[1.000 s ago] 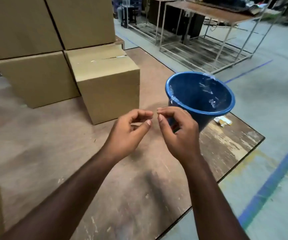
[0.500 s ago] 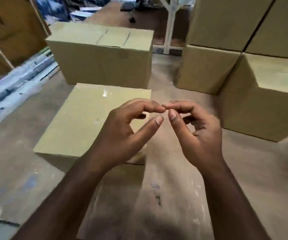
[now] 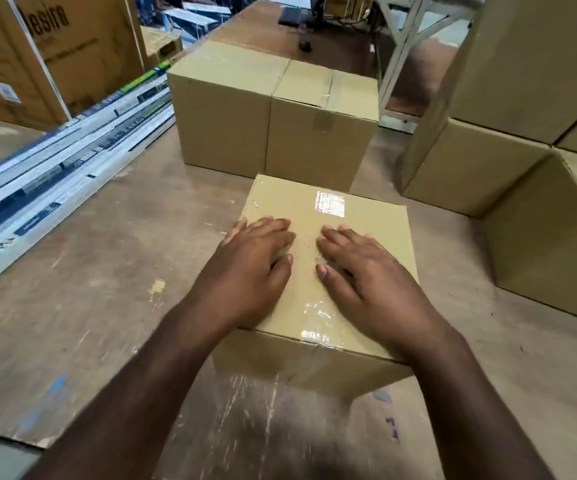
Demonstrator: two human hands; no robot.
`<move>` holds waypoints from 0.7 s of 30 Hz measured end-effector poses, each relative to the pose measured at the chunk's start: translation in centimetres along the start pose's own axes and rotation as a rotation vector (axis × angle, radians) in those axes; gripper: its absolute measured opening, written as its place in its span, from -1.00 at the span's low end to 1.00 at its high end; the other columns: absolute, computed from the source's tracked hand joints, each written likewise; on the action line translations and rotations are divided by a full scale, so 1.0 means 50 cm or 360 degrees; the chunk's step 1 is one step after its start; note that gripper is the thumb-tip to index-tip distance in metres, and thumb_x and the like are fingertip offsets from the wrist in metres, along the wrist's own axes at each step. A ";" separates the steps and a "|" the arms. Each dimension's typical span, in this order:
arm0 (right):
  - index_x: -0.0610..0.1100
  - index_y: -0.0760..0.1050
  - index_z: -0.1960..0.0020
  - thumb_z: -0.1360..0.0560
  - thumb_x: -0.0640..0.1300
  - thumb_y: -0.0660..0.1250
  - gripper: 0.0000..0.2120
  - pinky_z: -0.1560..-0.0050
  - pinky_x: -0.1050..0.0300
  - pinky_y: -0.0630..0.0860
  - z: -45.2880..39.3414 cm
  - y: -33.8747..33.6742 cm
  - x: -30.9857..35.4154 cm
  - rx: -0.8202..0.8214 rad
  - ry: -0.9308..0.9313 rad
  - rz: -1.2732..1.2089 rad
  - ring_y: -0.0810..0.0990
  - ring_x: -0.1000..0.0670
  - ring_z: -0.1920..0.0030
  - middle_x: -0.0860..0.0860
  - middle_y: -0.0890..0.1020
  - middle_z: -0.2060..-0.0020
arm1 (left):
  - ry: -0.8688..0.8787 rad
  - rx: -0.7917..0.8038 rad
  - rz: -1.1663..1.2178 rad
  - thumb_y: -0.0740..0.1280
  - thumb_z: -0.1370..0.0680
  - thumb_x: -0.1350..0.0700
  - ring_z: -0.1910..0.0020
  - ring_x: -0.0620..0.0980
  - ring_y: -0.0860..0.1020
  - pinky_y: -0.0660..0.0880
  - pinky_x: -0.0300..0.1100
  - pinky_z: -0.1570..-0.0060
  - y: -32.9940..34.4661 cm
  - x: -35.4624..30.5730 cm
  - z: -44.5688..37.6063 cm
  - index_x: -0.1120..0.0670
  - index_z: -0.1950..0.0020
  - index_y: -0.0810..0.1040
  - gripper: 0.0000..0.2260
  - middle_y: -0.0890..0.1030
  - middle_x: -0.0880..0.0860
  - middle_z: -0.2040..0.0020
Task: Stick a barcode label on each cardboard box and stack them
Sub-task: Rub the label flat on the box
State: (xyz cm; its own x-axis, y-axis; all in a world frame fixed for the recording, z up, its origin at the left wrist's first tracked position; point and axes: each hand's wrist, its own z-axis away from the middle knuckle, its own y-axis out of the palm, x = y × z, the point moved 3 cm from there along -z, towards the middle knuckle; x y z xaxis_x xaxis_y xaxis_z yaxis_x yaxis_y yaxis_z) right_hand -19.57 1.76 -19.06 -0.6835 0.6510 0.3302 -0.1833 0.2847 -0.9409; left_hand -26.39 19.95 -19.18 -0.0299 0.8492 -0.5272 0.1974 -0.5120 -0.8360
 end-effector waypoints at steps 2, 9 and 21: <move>0.02 0.23 -0.65 -0.73 0.15 0.07 -0.48 -0.65 0.03 0.01 0.011 0.003 0.010 0.0071 -0.0026 0.0105 0.02 0.13 -0.66 0.14 0.18 -0.65 | -0.0010 -0.0035 0.0027 0.22 -0.68 0.05 -0.58 -0.16 0.20 -0.09 -0.19 -0.58 0.001 0.006 -0.001 0.02 -0.49 0.47 -0.63 0.36 -0.10 -0.56; 0.07 0.16 -0.67 -0.72 0.23 -0.14 -0.43 -0.66 -0.01 -0.05 0.076 0.015 0.070 0.0190 -0.0083 0.0334 -0.05 0.16 -0.66 0.20 0.13 -0.64 | 0.0038 -0.0051 -0.0052 0.16 -0.69 0.09 -0.61 -0.06 0.18 -0.11 -0.10 -0.60 0.014 0.017 -0.002 0.05 -0.53 0.42 -0.61 0.33 -0.05 -0.59; 0.11 -0.30 -0.67 -0.58 0.35 -0.37 -0.28 -0.60 0.13 -0.37 0.028 0.018 0.090 0.0376 0.0259 0.0351 -0.41 0.25 -0.58 0.22 -0.32 -0.63 | 0.0068 -0.0117 -0.0090 0.17 -0.68 0.08 -0.61 -0.03 0.19 -0.06 -0.07 -0.60 0.017 0.022 0.003 0.05 -0.52 0.42 -0.61 0.33 -0.03 -0.59</move>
State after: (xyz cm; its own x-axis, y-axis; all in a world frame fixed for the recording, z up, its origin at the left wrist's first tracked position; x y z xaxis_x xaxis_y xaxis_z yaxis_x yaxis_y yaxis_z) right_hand -23.79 3.96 -18.51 -0.6070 0.7875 0.1069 -0.2152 -0.0334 -0.9760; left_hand -26.42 20.43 -20.51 -0.0012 0.8820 -0.4712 0.2682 -0.4537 -0.8498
